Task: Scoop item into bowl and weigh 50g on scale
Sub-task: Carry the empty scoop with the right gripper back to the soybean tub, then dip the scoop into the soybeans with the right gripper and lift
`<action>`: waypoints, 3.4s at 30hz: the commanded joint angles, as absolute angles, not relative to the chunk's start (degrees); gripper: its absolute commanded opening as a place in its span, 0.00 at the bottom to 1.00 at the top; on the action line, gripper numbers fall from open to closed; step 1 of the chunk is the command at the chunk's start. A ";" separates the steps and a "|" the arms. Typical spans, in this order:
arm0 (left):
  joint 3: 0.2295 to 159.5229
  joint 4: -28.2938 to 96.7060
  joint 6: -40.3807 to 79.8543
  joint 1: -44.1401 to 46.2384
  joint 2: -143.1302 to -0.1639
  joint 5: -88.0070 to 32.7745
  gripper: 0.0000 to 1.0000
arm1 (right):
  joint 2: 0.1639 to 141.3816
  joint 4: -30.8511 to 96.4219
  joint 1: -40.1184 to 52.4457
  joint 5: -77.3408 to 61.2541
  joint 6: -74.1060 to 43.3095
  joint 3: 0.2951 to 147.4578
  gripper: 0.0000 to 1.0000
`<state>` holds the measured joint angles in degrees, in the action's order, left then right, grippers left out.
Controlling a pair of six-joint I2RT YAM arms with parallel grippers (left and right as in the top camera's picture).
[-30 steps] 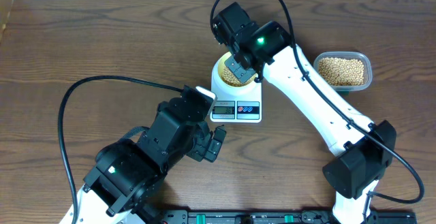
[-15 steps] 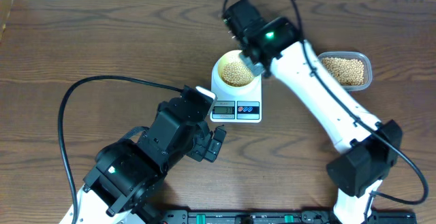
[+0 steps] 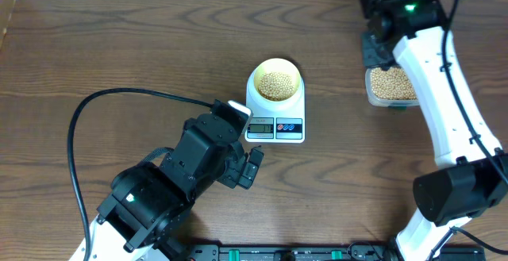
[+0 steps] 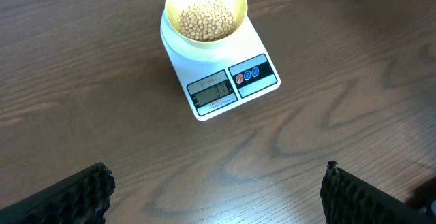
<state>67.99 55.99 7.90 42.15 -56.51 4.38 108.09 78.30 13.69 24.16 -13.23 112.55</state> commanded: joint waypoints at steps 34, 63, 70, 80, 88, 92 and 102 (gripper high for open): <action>69.12 56.16 8.23 42.19 -56.47 4.05 0.99 | 107.15 61.01 -3.79 -0.23 -16.10 88.05 0.01; 69.12 56.16 8.23 42.19 -56.47 4.05 0.99 | 107.26 53.78 -14.85 -30.92 -4.21 81.14 0.01; 69.12 56.16 8.23 42.19 -56.47 4.05 0.99 | 107.26 51.90 -18.26 -36.27 -3.44 79.75 0.01; 69.12 56.16 8.23 42.19 -56.47 4.05 0.99 | 107.35 52.01 -24.05 -48.29 0.91 78.61 0.01; 69.12 56.16 8.23 42.19 -56.47 4.05 0.99 | 107.46 50.50 -26.44 -51.77 0.97 76.03 0.01; 69.12 56.16 8.23 42.19 -56.47 4.05 0.99 | 107.50 49.08 -27.35 -54.72 1.52 74.67 0.01; 69.12 56.16 8.23 42.19 -56.47 4.05 0.99 | 107.50 44.86 -30.85 -64.05 1.56 72.58 0.01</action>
